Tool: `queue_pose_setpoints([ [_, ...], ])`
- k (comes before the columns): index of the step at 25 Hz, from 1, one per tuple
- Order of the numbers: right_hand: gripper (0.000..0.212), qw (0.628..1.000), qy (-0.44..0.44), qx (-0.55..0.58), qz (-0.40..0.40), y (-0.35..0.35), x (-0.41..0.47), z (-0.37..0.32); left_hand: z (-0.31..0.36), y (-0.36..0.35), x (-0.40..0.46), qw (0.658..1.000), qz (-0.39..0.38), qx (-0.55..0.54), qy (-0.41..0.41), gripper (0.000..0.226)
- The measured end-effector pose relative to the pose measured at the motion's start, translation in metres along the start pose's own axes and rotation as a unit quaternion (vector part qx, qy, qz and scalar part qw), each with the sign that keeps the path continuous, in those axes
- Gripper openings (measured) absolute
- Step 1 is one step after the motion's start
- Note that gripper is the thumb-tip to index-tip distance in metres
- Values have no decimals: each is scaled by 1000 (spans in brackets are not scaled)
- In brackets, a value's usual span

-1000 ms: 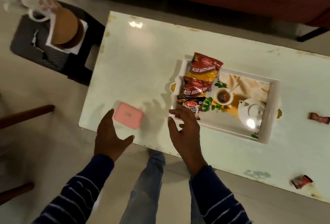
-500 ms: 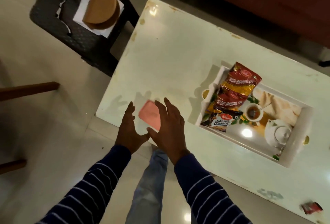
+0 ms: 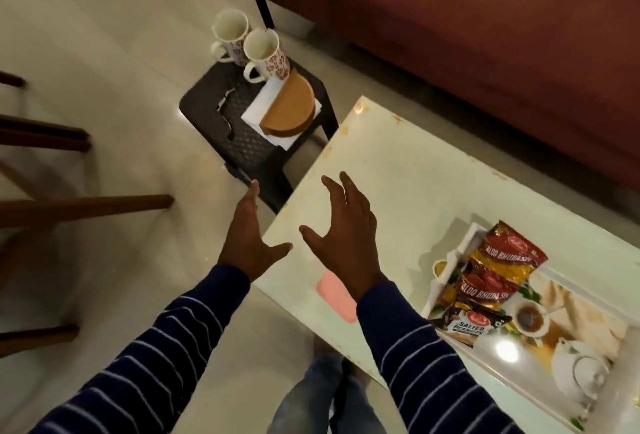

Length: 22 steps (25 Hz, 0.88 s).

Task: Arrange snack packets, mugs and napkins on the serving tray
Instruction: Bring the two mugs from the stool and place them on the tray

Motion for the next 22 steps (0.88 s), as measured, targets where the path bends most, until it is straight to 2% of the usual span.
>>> queue_pose_setpoints([
  [7,79,995,11,92,32,42,24,-41,43,66,28,996,64,54,-45,108],
  [12,78,994,-9,90,55,39,92,-60,61,94,100,994,72,31,-79,96],
  [18,76,994,-41,91,35,-11,178,-79,28,107,198,993,53,-105,4,78],
  [22,68,990,-58,118,57,-3,256,-97,34,111,254,997,29,-76,-4,65],
])
Point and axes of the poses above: each hand's wrist, its own x-axis towards the middle knuckle, its own y-axis out of the back of the hand, z = x × y, the point moved 10 cm from there along x, towards the middle knuckle, and after that the axes turned 9 degrees about -x, right-handed, at the moved point
